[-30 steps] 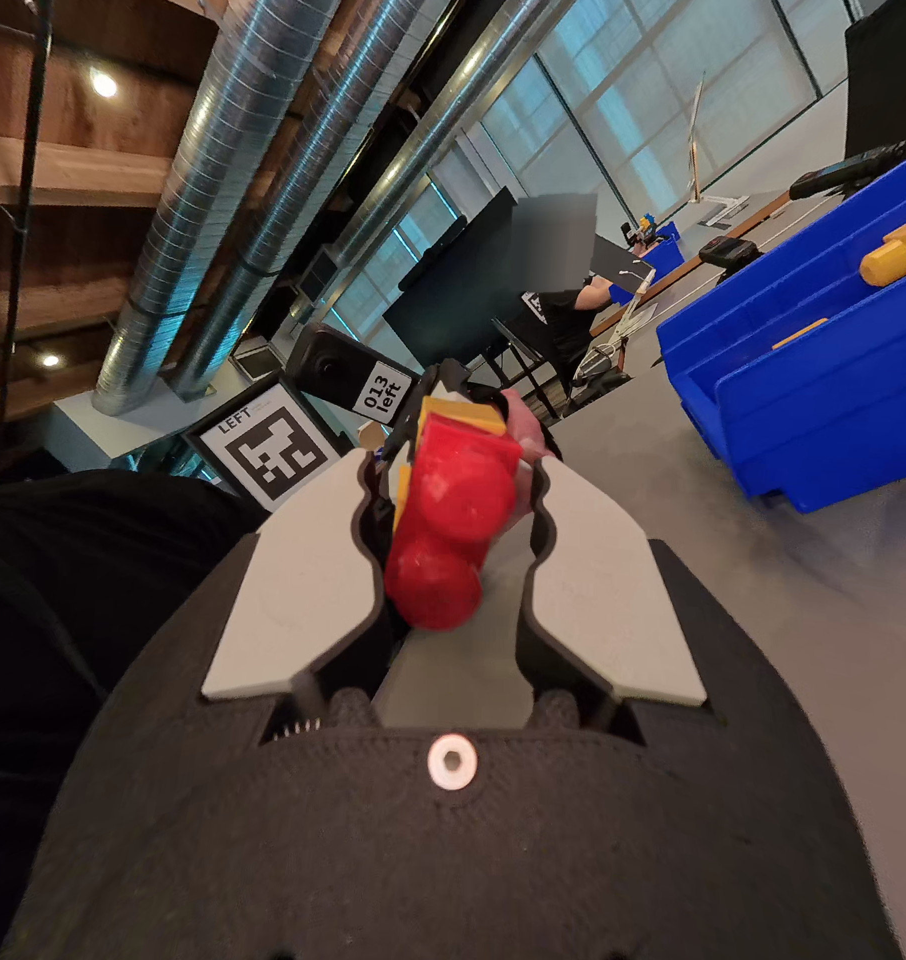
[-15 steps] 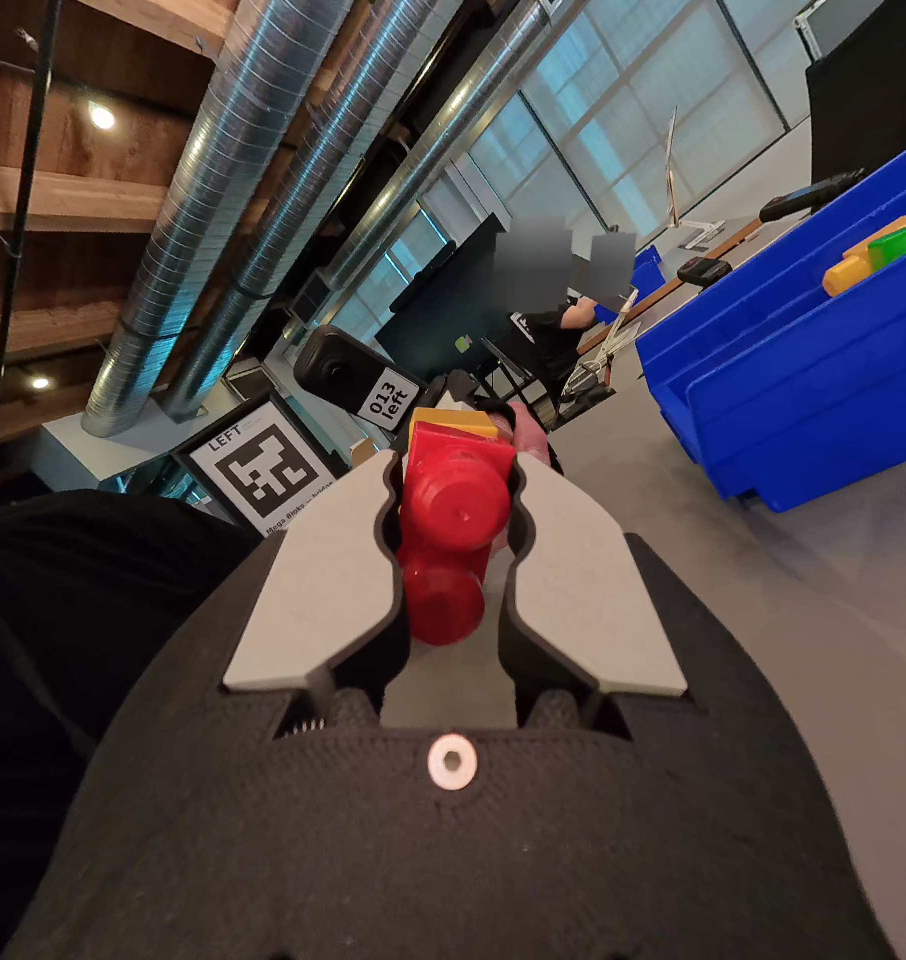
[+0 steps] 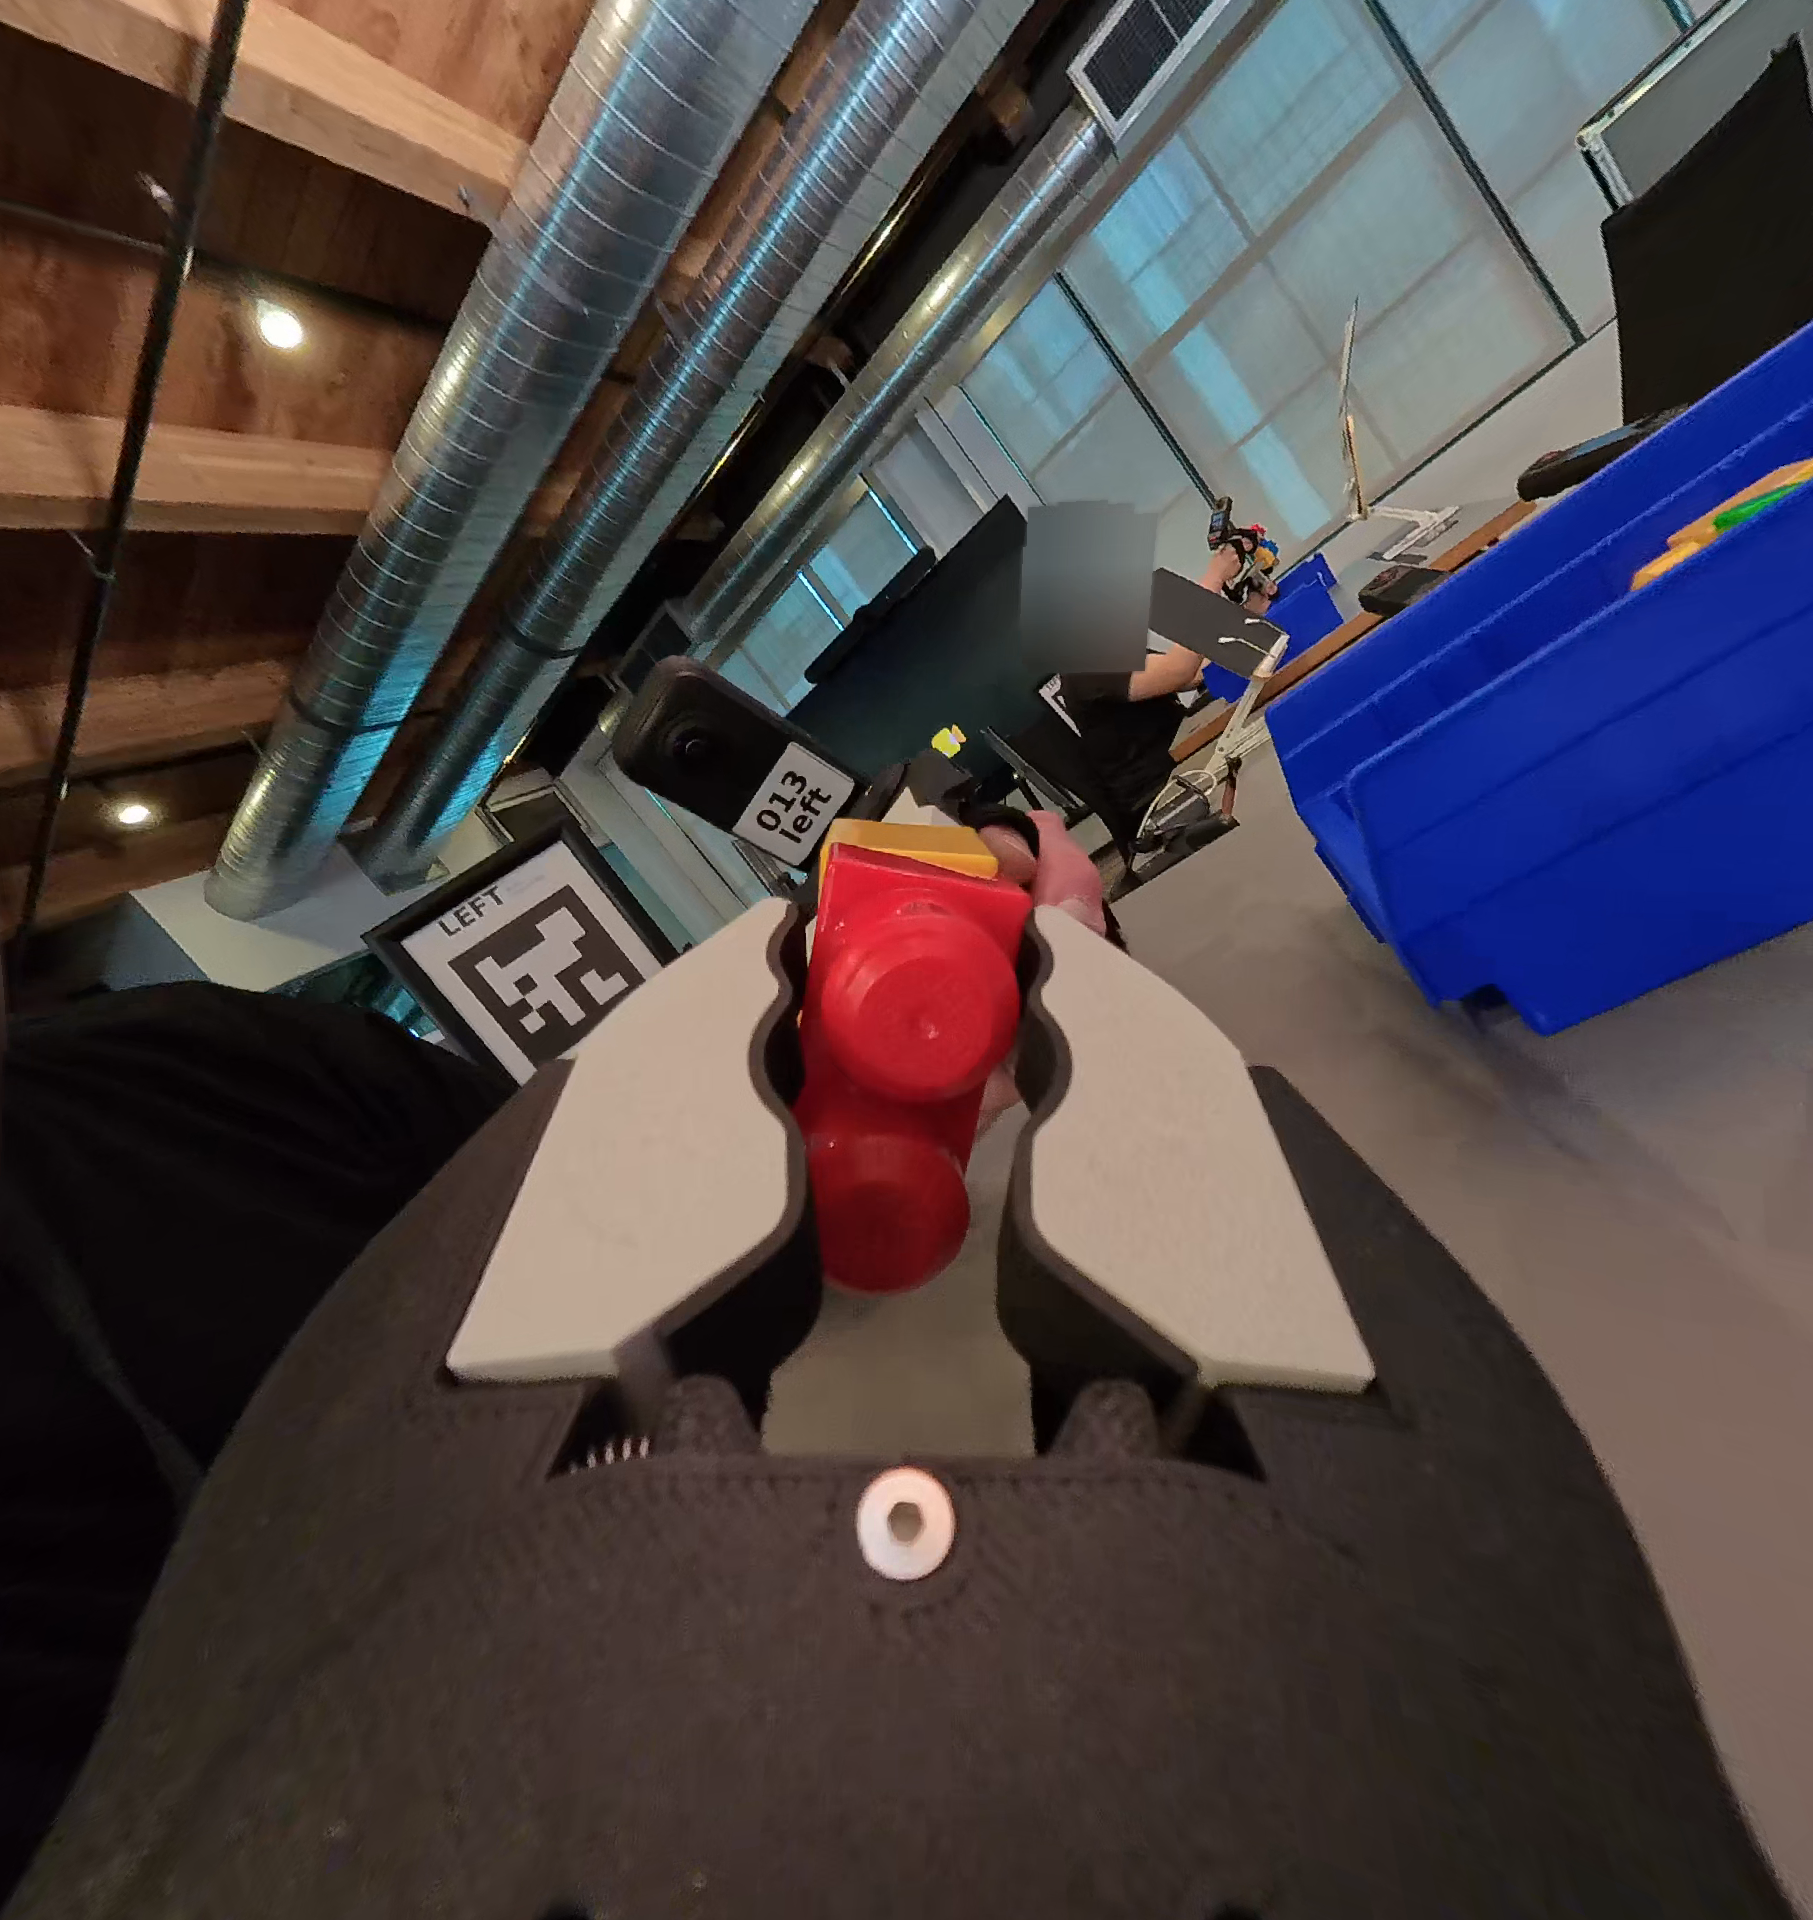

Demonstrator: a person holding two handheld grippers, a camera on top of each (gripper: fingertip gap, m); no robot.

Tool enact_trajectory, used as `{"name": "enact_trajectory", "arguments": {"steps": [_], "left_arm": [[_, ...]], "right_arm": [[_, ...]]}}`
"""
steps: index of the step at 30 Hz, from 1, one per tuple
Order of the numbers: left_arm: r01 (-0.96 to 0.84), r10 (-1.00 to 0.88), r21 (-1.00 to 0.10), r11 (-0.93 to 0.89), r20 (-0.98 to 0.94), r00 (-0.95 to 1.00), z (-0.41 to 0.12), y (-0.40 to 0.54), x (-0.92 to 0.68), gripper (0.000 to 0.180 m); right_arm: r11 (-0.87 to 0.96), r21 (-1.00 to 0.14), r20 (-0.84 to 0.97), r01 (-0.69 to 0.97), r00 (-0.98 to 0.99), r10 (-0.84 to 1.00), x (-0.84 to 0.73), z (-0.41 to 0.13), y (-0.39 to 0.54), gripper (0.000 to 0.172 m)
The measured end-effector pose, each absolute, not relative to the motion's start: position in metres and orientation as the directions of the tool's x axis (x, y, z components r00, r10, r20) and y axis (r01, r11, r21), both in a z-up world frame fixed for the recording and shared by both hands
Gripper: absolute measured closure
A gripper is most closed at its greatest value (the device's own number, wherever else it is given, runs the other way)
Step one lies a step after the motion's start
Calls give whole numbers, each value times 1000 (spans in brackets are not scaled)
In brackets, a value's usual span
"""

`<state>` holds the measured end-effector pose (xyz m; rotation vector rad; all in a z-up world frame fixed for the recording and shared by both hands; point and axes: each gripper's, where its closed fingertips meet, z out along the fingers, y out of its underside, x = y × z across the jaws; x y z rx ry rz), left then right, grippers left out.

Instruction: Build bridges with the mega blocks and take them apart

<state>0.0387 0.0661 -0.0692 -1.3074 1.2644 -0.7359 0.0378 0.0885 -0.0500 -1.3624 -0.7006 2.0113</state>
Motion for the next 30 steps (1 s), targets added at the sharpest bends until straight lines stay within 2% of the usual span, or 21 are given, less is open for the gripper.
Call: {"name": "enact_trajectory", "arguments": {"steps": [16,21,30], "left_arm": [[-223,-968,-970,101,-148,205,-78,68,38,159],[-235,-964,-962,142,-189,189,-76,62,39,161],[-165,-989,-983,79,-99,114,-72,52,36,160]], "right_arm": [[-667,-715,-612,-208,-274,742,42,-59,92,133],[-616,-757,-558,-218,-277,783,44,-55,86,133],[-543,-808,-485,-229,-267,833,43,-53,78,133]]}}
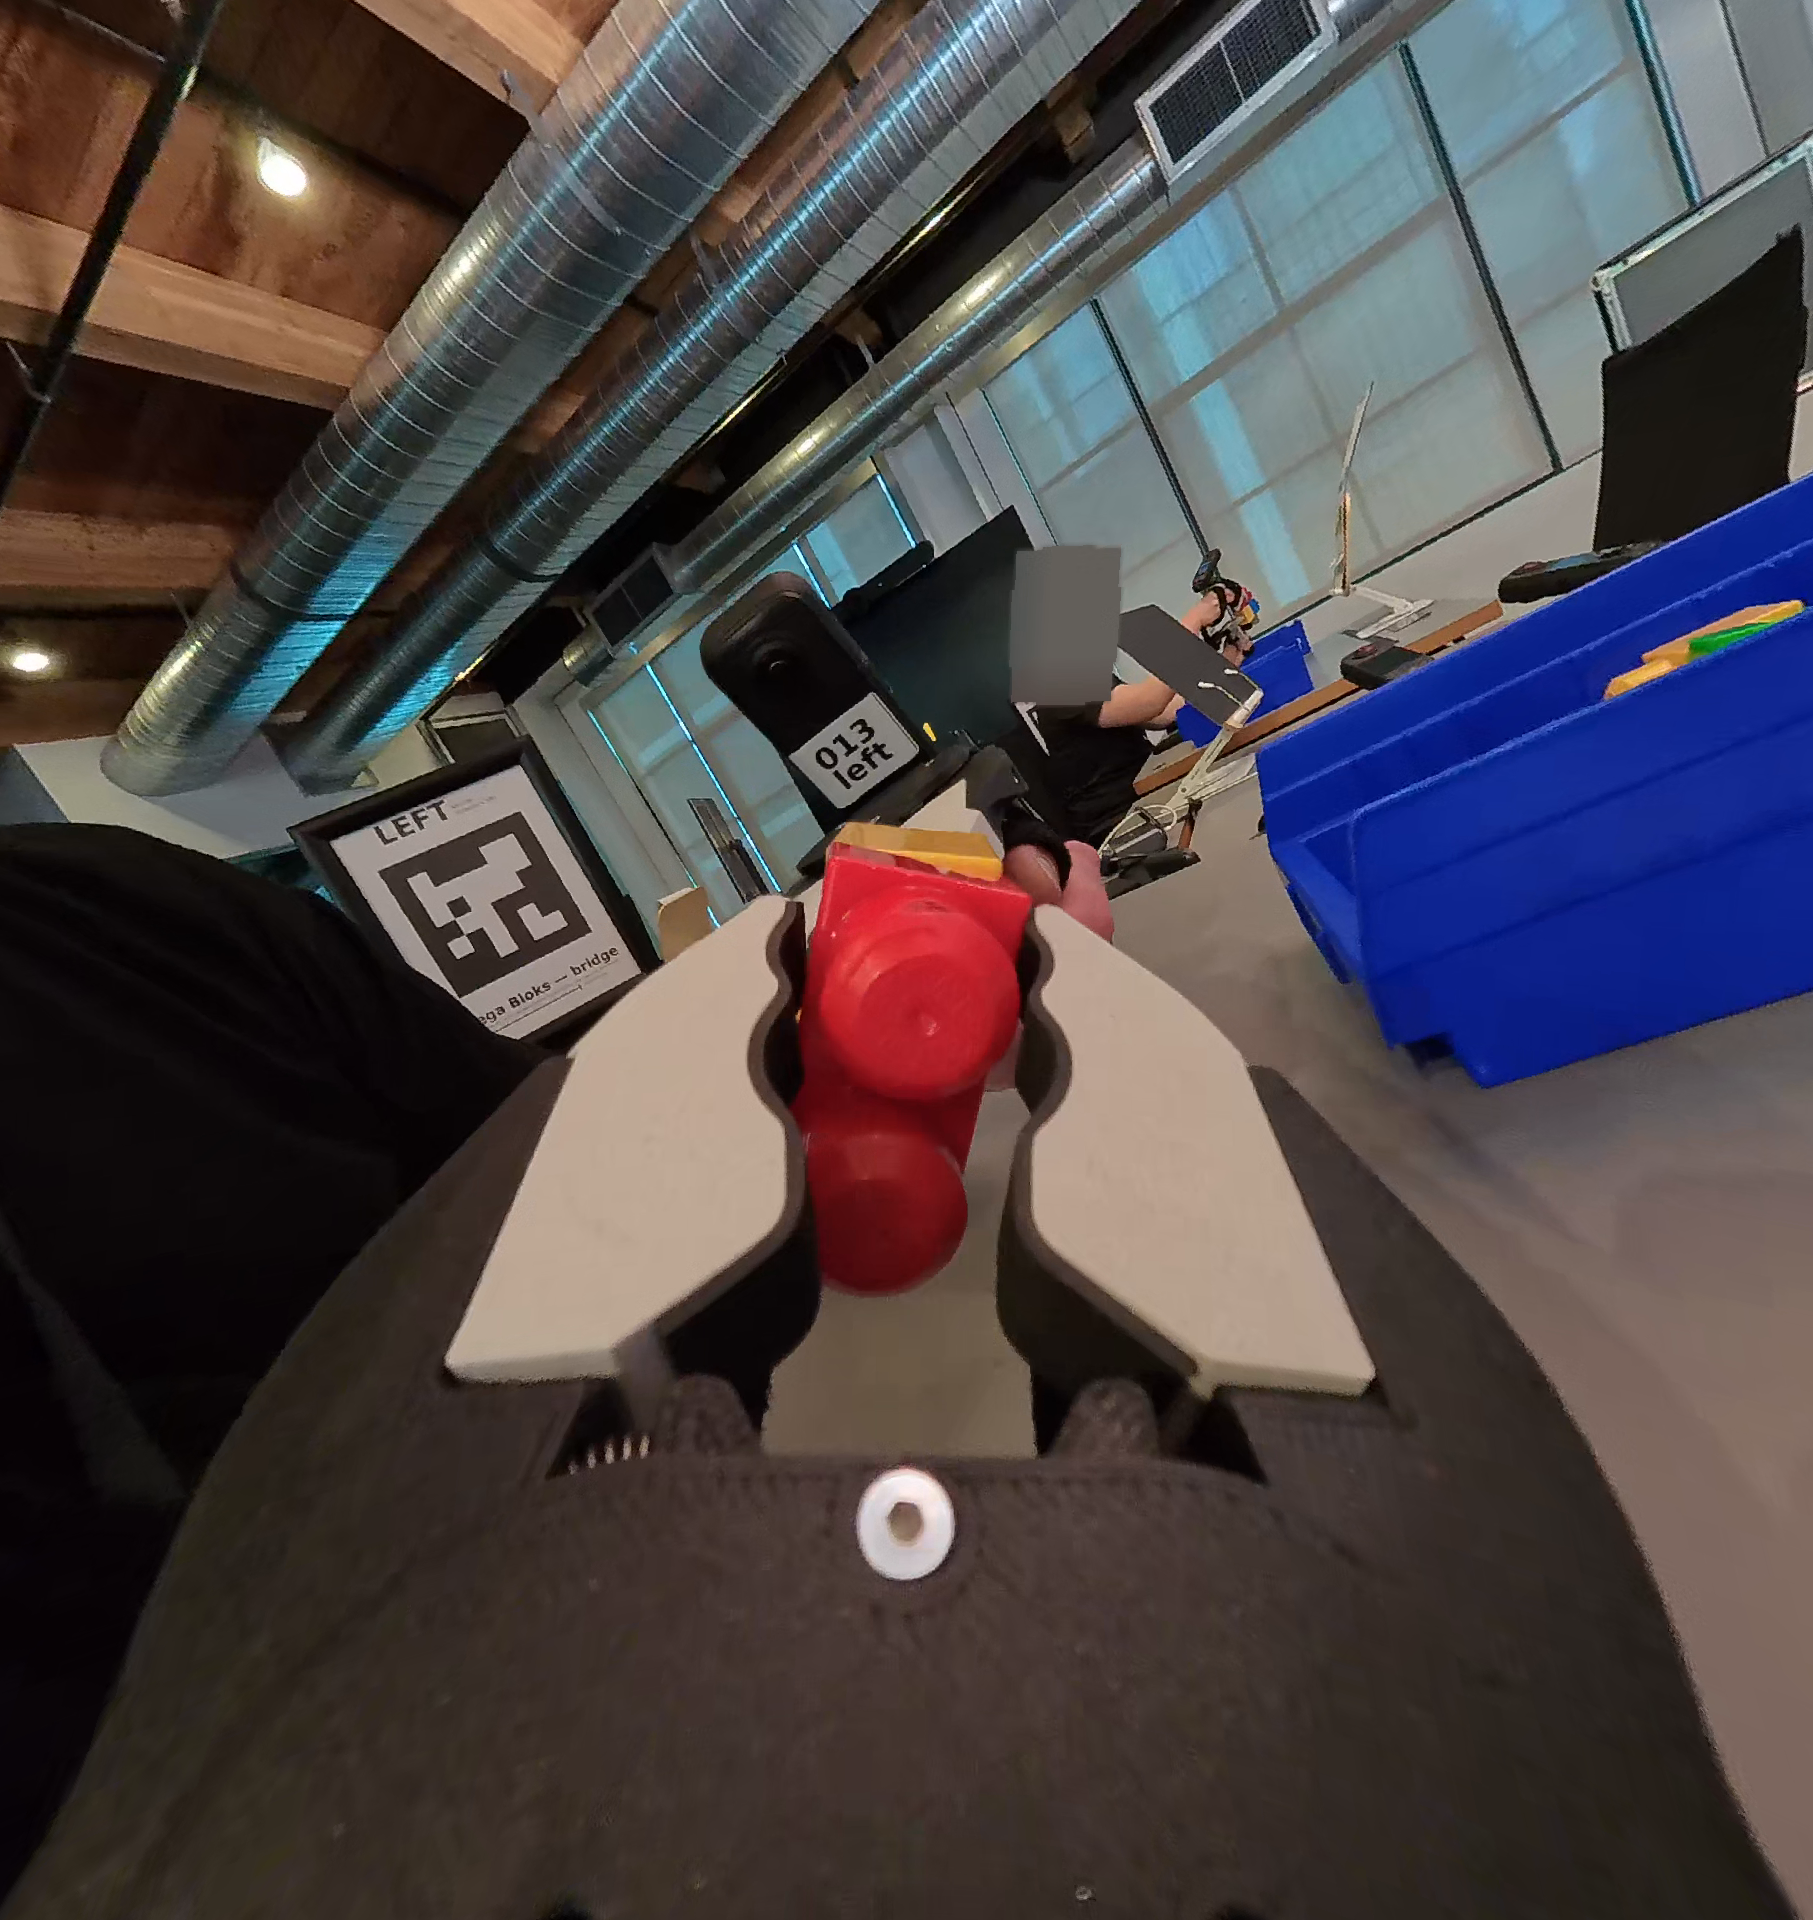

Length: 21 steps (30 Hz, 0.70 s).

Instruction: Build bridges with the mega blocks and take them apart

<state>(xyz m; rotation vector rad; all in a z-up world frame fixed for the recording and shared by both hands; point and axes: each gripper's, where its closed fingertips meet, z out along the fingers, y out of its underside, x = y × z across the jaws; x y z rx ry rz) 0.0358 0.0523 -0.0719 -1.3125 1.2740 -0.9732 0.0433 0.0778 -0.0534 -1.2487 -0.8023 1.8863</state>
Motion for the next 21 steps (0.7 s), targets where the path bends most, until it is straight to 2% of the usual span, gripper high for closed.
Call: {"name": "enact_trajectory", "arguments": {"steps": [7,8,9,10,13,21], "left_arm": [[-160,-994,-985,57,-72,84,-73,49,36,158],[-154,-995,-987,49,-61,77,-73,48,36,156],[-136,-997,-990,35,-44,66,-70,47,37,143],[-119,-998,-993,23,-29,48,-68,44,38,142],[-154,-998,-987,37,-46,52,-73,44,43,147],[-118,-997,-992,-32,23,80,-71,50,45,155]], "right_arm": [[-562,-795,-494,-227,-294,818,45,-54,77,133],[-567,-791,-496,-231,-300,815,46,-53,77,133],[-572,-786,-500,-234,-302,812,47,-53,78,133],[-571,-788,-502,-230,-296,813,47,-55,80,134],[-572,-788,-495,-228,-317,809,48,-53,77,134],[-509,-834,-466,-213,-223,856,43,-59,79,134]]}}
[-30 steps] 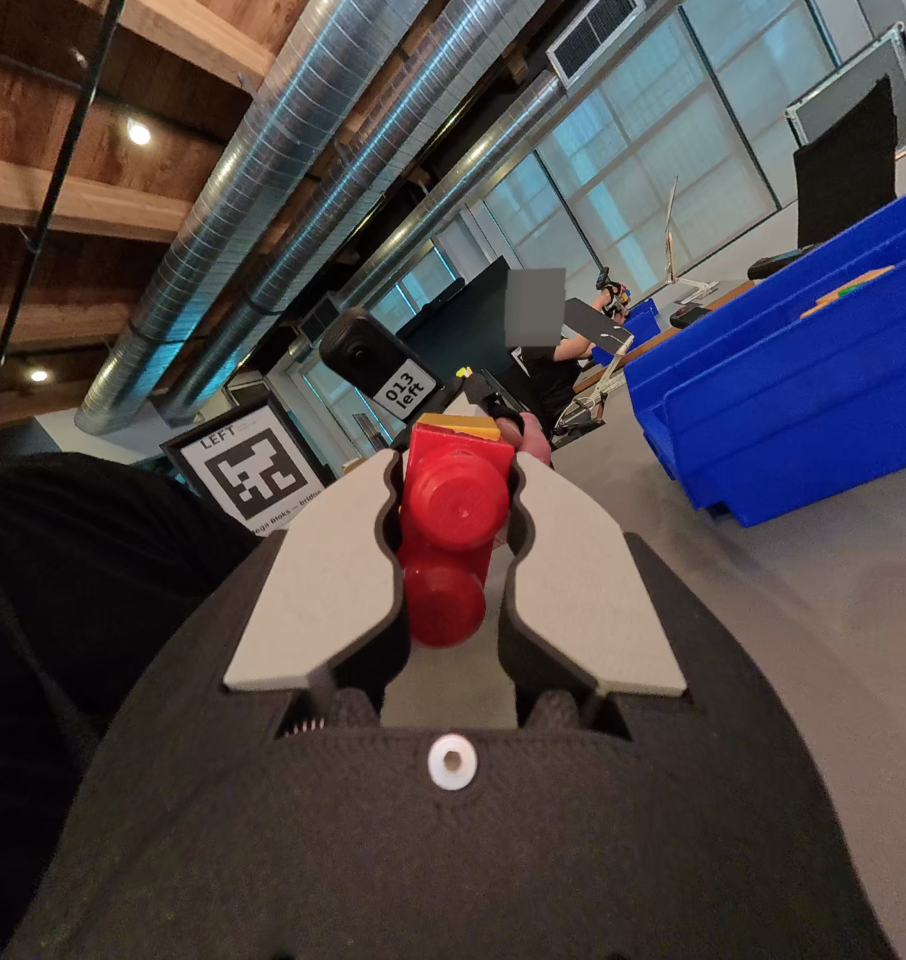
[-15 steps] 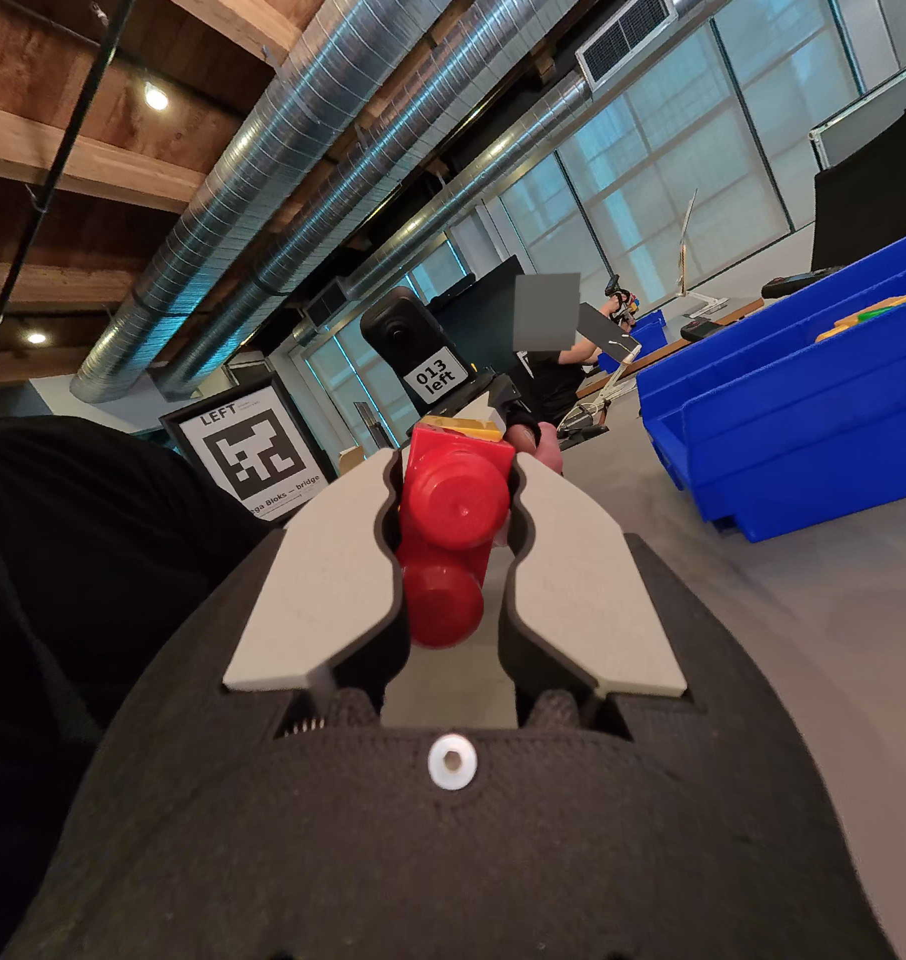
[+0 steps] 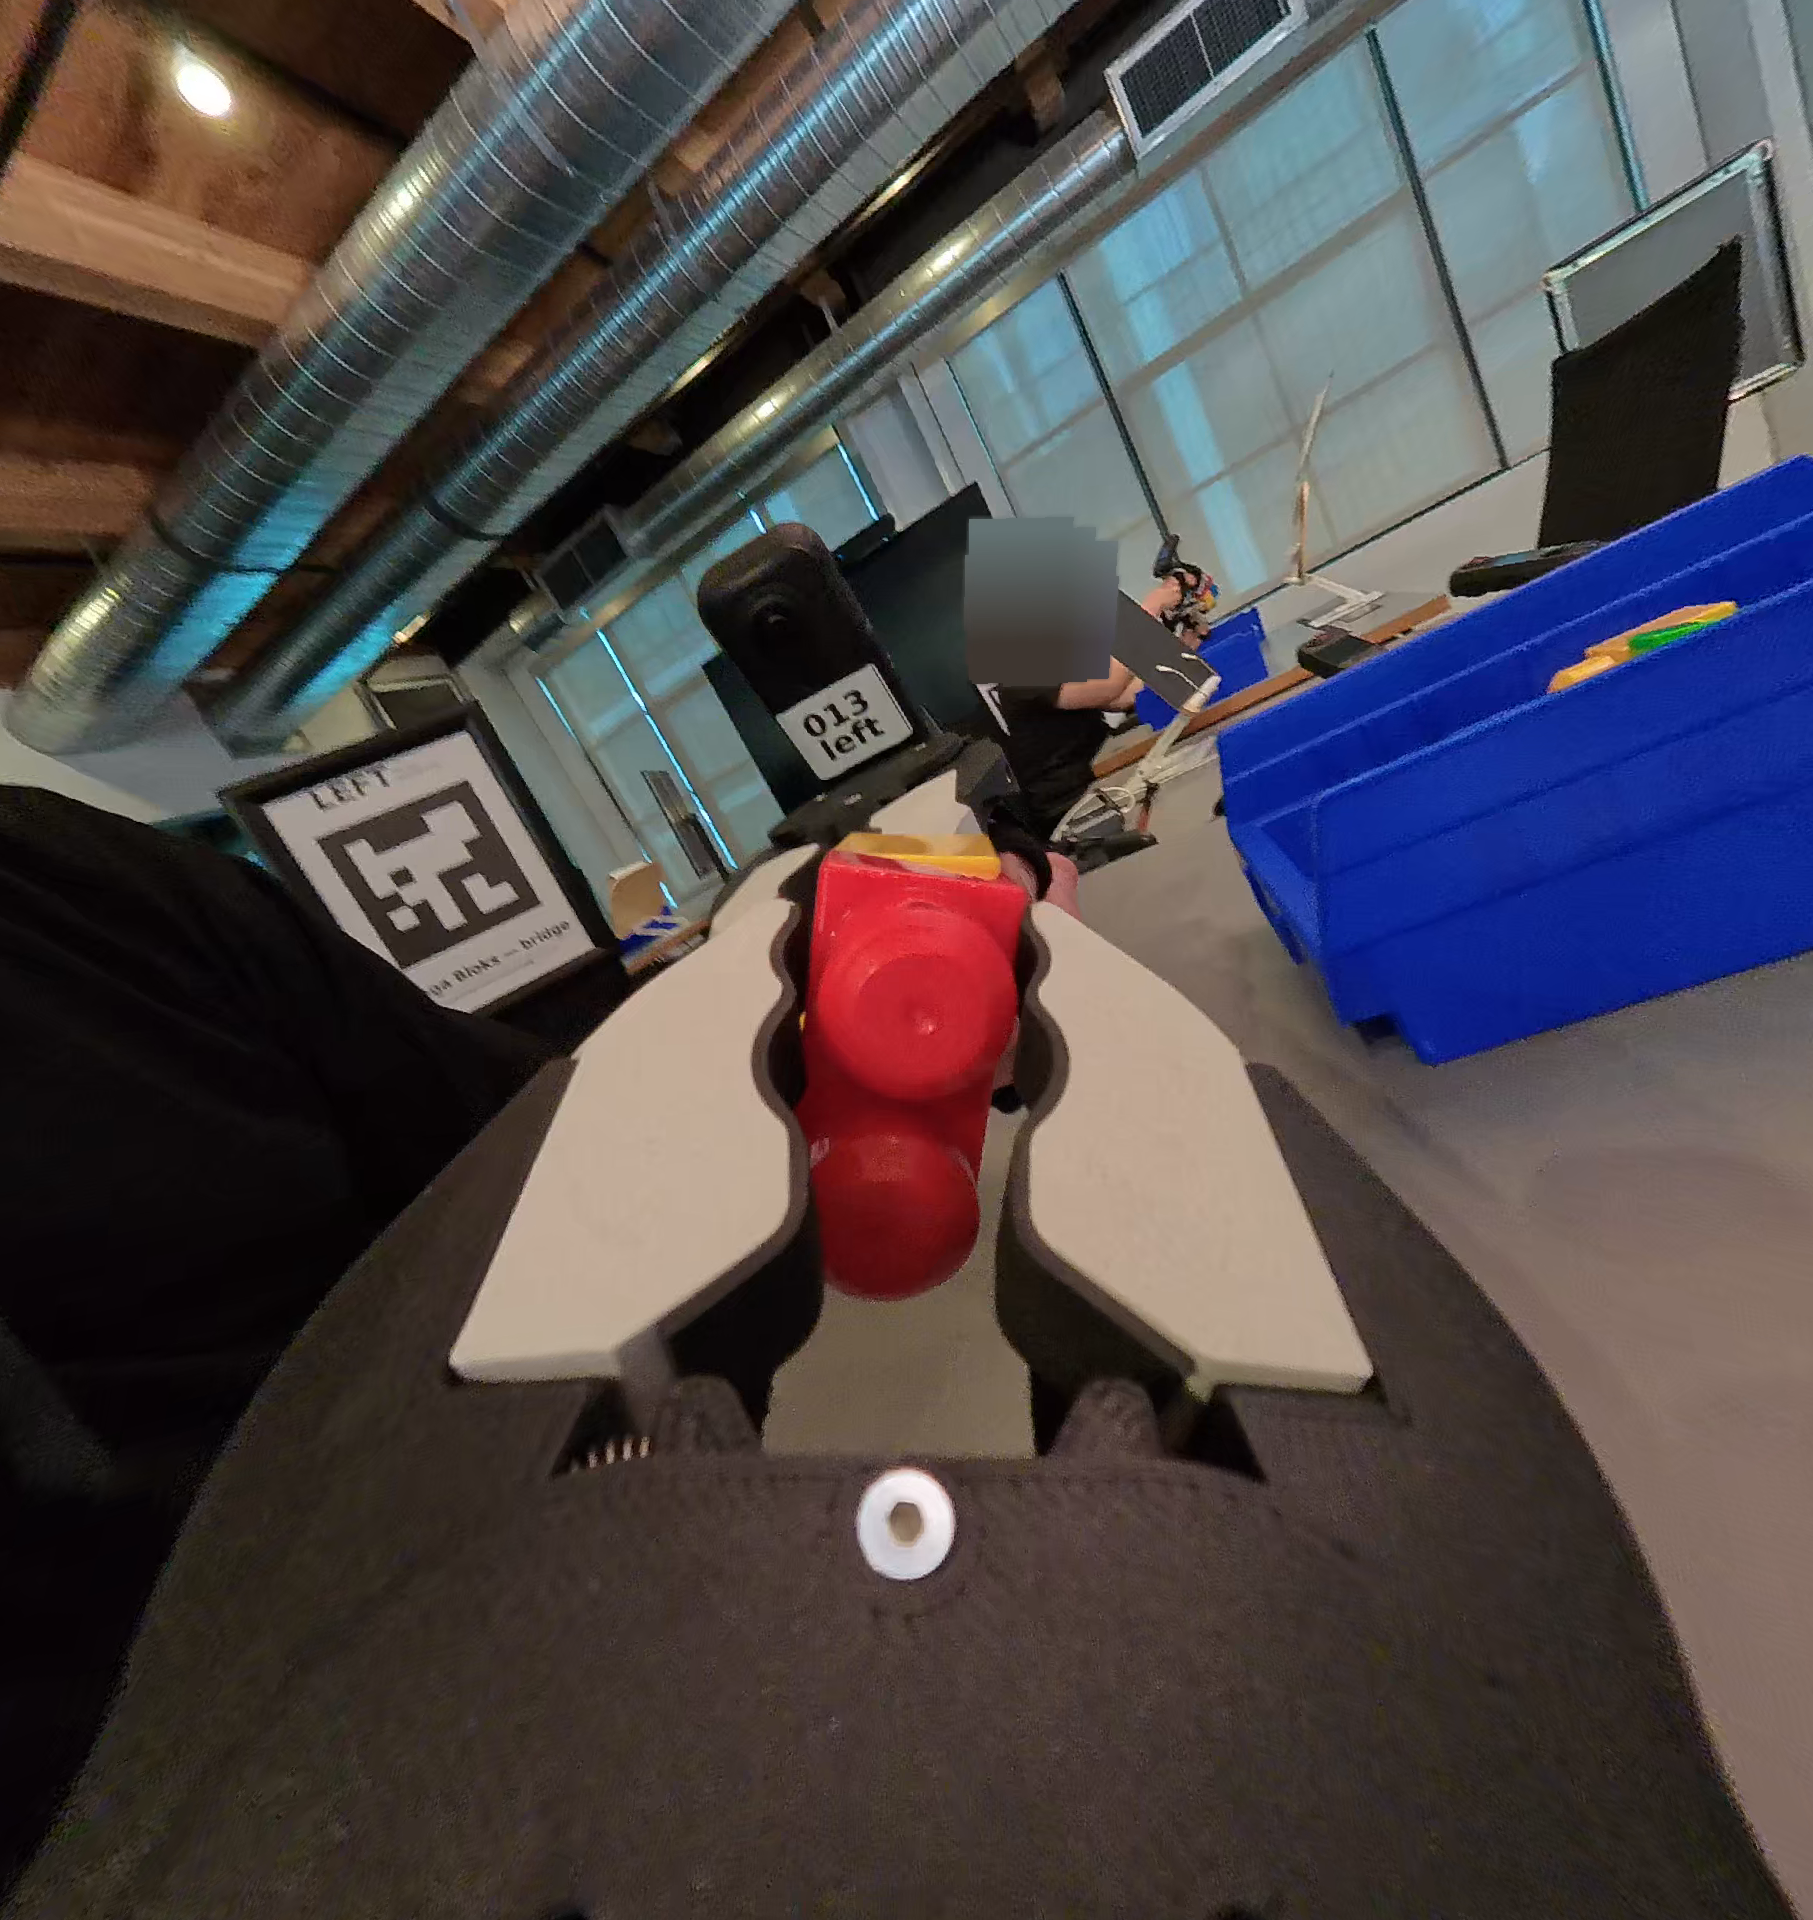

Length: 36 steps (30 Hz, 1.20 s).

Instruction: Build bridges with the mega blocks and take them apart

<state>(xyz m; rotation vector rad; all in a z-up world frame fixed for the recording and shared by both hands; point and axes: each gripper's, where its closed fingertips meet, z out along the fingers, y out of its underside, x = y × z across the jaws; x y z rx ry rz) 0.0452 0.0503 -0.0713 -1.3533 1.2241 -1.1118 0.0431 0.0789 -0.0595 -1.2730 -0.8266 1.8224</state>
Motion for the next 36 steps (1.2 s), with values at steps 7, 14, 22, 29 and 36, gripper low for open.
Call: {"name": "enact_trajectory", "arguments": {"steps": [7,14,22,29,36], "left_arm": [[-140,-995,-989,-38,24,101,-75,52,47,166],[-144,-995,-989,-39,26,91,-76,51,45,174],[-138,-995,-986,-92,85,51,-78,47,45,175],[-134,-995,-987,-88,81,58,-78,47,46,175],[-124,-990,-985,-121,111,85,-81,53,47,175]], "right_arm": [[-422,-888,-397,-184,-158,904,38,-63,75,134],[-326,-932,-311,-157,-111,944,36,-64,70,134],[-243,-961,-233,-129,-88,968,34,-64,64,134],[-246,-962,-237,-119,-87,968,33,-66,64,134],[-301,-946,-292,-124,-84,953,32,-70,71,135]]}}
